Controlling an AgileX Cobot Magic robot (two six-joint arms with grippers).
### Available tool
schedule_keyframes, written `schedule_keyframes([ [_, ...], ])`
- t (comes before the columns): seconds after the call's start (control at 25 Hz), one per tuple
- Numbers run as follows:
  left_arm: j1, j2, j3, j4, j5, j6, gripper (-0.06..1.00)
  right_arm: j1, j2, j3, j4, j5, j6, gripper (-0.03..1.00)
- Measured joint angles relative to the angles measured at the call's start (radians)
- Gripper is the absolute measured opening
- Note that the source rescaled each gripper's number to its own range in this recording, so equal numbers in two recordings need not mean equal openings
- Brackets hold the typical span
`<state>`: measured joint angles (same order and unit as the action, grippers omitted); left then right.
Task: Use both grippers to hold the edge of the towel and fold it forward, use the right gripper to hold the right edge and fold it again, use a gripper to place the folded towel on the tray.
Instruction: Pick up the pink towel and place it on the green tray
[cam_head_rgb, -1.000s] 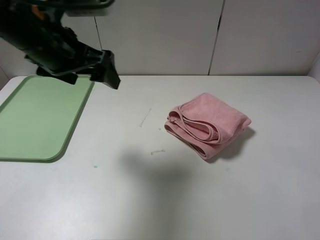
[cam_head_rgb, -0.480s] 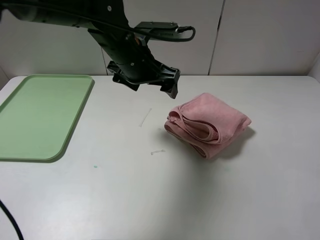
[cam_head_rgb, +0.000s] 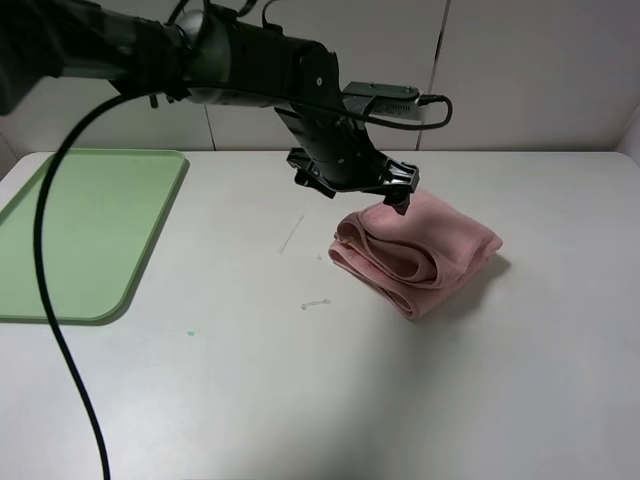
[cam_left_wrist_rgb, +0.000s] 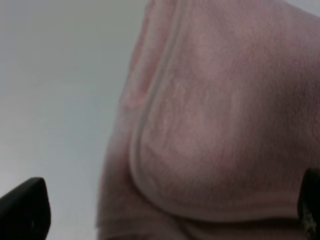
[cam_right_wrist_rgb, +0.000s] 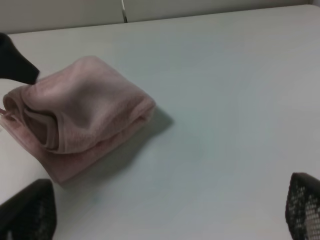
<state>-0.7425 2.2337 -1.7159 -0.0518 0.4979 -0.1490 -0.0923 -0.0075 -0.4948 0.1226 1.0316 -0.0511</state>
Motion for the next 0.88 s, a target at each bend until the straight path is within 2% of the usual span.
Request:
schedule_keyframes([
  [0.48,-0.028,0.110,-0.030,0.000,0.016,-0.038,1.00,0.000,0.000,0.000,-0.009,-0.001,0.000,1.00],
  [0.88,-0.043,0.157,-0.035,0.000,-0.016,-0.069,1.00,0.000,0.000,0.000,-0.015,-0.001,0.000,1.00],
])
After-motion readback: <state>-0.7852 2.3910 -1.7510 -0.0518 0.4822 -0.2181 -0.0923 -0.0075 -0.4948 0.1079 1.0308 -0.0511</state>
